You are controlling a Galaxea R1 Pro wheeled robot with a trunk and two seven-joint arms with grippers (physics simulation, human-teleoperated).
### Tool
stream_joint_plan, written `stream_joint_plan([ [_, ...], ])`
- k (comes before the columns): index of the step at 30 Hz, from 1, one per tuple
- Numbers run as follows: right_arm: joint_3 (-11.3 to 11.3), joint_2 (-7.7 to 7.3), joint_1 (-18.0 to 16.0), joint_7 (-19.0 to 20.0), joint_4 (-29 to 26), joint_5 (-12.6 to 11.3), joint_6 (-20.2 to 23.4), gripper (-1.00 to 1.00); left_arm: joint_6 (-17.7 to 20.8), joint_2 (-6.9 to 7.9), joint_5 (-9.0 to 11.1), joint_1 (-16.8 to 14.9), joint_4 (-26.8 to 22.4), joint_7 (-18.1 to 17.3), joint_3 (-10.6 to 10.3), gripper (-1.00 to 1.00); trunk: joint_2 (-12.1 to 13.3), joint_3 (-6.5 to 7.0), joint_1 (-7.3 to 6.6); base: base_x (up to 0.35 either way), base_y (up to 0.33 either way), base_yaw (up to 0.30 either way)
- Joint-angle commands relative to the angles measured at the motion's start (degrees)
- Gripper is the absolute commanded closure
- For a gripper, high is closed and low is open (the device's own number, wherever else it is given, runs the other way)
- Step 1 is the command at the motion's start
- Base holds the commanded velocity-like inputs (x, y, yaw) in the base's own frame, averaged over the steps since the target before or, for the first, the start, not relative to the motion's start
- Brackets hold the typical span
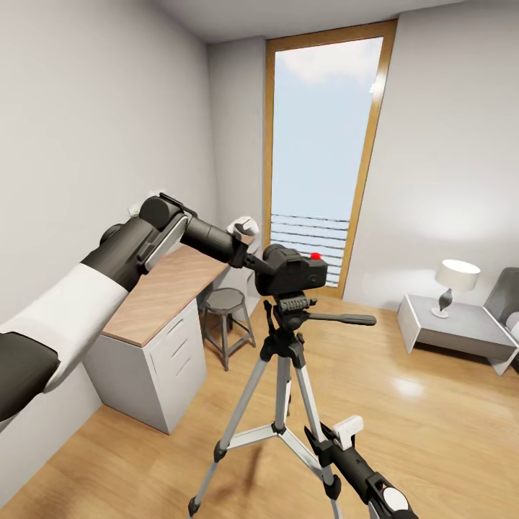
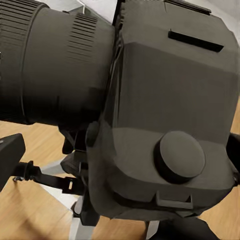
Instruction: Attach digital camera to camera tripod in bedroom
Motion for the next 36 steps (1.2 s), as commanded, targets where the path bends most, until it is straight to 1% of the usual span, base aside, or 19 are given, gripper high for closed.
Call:
stream_joint_plan([
  [1,0.1,0.01,0.0,0.3,1.7,2.2,-0.5,1.00,0.0,0.12,-1.9,-0.1,0.1,0.1,-0.2,-1.00,-0.1,-0.15,0.05,0.000,0.000,0.000],
  [13,0.1,0.03,0.0,0.3,1.7,2.2,-0.5,1.00,0.0,0.20,-1.9,-0.1,0.1,0.1,-0.1,-1.00,-0.1,-0.15,0.05,0.000,0.000,0.000],
  [16,0.1,0.01,0.0,0.3,1.7,2.2,-0.5,1.00,0.0,0.50,-1.9,-0.1,0.1,0.1,-0.2,-1.00,-0.1,-0.15,0.05,0.000,0.000,0.000],
  [17,0.1,0.02,0.0,0.3,1.7,2.2,-0.5,1.00,0.0,0.83,-1.9,-0.1,0.0,0.0,-0.2,-1.00,-0.1,-0.15,0.05,0.000,0.000,0.000],
  [18,0.1,0.02,0.0,0.3,1.7,2.2,-0.5,1.00,0.0,1.49,-1.9,-0.1,0.0,-0.8,-0.4,-1.00,-0.1,-0.15,0.05,0.000,0.000,0.000],
  [22,0.1,0.03,0.0,0.3,1.7,2.2,-0.5,1.00,0.0,2.50,-1.9,-0.1,-0.1,-3.6,-0.5,-1.00,-0.1,-0.15,0.05,0.000,0.000,0.000],
  [23,0.1,0.01,0.0,0.3,1.7,2.2,-0.5,1.00,0.0,3.01,-1.9,-0.1,-0.1,-5.6,-0.5,-1.00,-0.1,-0.15,0.05,0.000,0.000,0.000],
  [25,0.1,0.02,0.0,0.3,1.7,2.2,-0.5,1.00,0.0,3.55,-1.9,-0.1,-0.1,-7.5,-0.5,-1.00,-0.1,-0.15,0.05,0.000,0.000,0.000],
  [26,0.1,0.02,0.0,0.3,1.7,2.3,-0.5,1.00,0.0,4.08,-1.9,-0.1,-0.1,-9.0,-0.6,-1.00,-0.1,-0.15,0.05,0.000,0.000,0.000],
  [27,0.1,0.02,0.0,0.3,1.7,2.3,-0.5,1.00,0.0,4.51,-1.9,-0.1,-0.1,-9.6,-1.1,-1.00,-0.1,-0.15,0.05,0.000,0.000,0.000],
  [28,0.1,0.03,0.0,0.3,1.7,2.3,-0.5,1.00,0.0,5.17,-1.9,-0.1,-0.2,-10.4,-2.0,-1.00,-0.1,-0.15,0.05,0.000,0.000,0.000],
  [32,0.1,0.03,0.0,0.3,1.7,2.3,-0.5,1.00,0.0,6.03,-1.9,-0.1,-0.7,-11.3,-3.8,-1.00,-0.1,-0.15,0.05,0.000,0.000,0.000],
  [36,0.1,0.03,0.0,0.3,1.7,2.2,-0.5,1.00,0.0,6.63,-1.9,-0.1,-1.8,-11.7,-4.9,-1.00,-0.1,-0.15,0.05,0.000,0.000,0.000],
])
